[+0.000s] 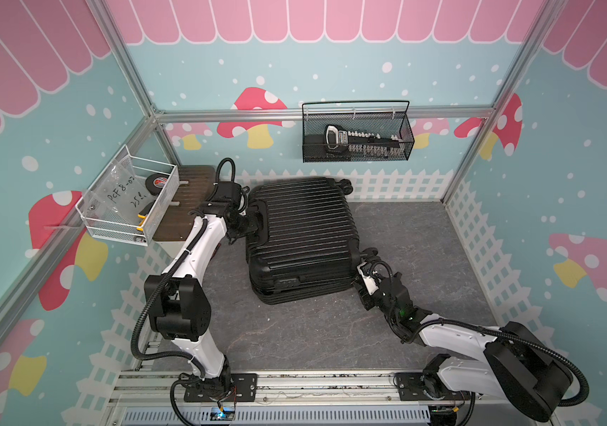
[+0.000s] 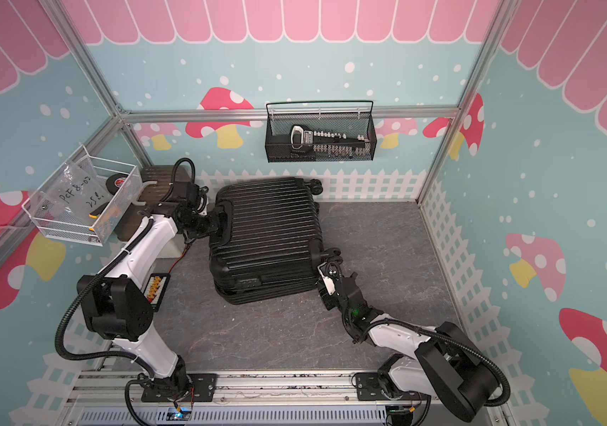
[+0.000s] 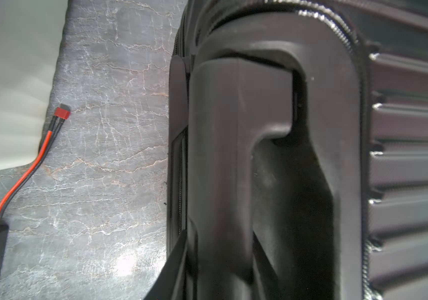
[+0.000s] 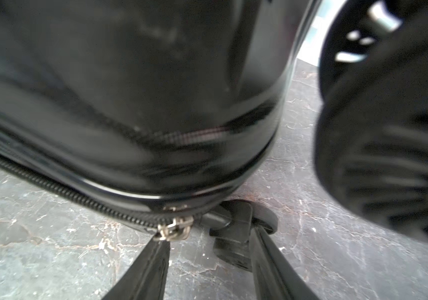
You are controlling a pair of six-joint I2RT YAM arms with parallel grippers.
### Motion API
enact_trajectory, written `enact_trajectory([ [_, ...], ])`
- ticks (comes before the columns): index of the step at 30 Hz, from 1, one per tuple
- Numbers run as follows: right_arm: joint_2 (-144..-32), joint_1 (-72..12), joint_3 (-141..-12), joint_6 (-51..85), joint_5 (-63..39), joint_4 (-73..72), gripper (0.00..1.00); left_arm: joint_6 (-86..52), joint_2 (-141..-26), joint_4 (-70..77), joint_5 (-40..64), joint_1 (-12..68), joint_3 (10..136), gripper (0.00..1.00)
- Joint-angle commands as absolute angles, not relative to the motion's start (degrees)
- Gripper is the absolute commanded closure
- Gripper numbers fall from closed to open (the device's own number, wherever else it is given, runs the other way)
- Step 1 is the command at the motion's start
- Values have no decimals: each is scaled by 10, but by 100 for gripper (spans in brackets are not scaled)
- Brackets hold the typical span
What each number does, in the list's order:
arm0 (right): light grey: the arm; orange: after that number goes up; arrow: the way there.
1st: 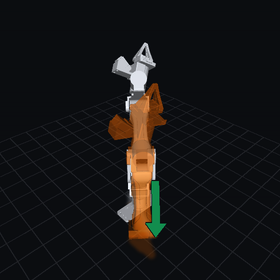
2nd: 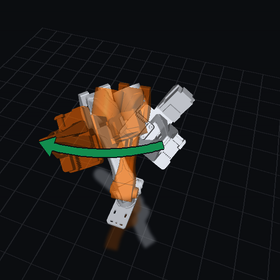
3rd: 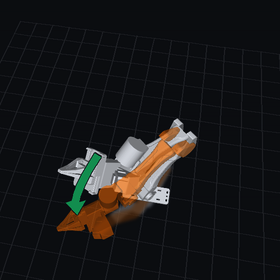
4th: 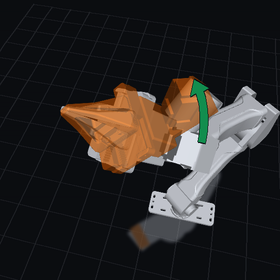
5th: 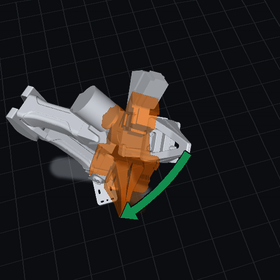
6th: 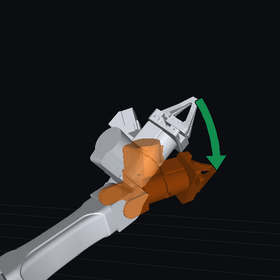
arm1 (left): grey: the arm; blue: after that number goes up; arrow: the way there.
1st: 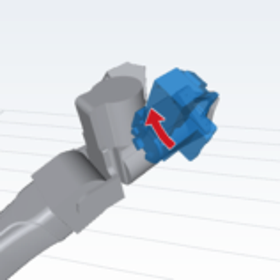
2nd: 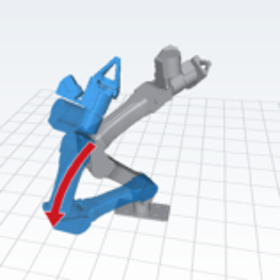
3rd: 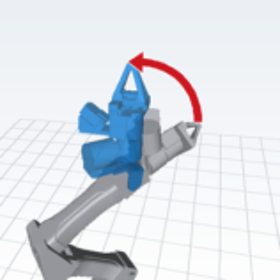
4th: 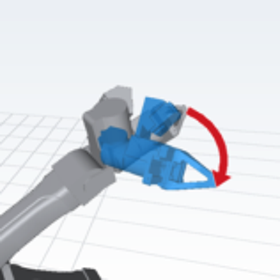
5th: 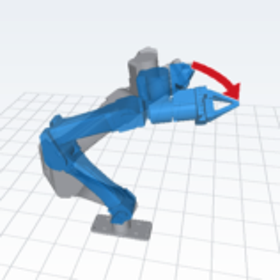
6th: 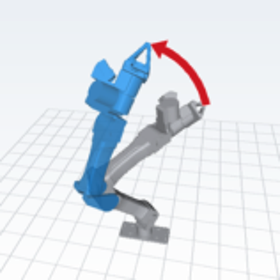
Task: Close the suitcase zippers
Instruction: Zip the zipper on the suitcase.
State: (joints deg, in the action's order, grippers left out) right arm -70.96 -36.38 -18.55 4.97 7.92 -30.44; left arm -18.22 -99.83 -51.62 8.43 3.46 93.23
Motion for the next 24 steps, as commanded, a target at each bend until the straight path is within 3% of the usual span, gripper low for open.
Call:
enact_trajectory([
  [1, -702, -366, -195, 61, 63, -328, 47, -191, -954, -491, 165, 37, 941, 84],
  [10, -649, -366, -168, 77, 28, -317, 47, -191, -953, -491, 159, 37, 941, 84],
  [19, -680, -360, -184, 123, 47, -308, 53, -189, -951, -493, 151, 37, 940, 84],
  [24, -657, -360, -189, 139, 56, -240, 53, -187, -950, -495, 146, 37, 941, 84],
])
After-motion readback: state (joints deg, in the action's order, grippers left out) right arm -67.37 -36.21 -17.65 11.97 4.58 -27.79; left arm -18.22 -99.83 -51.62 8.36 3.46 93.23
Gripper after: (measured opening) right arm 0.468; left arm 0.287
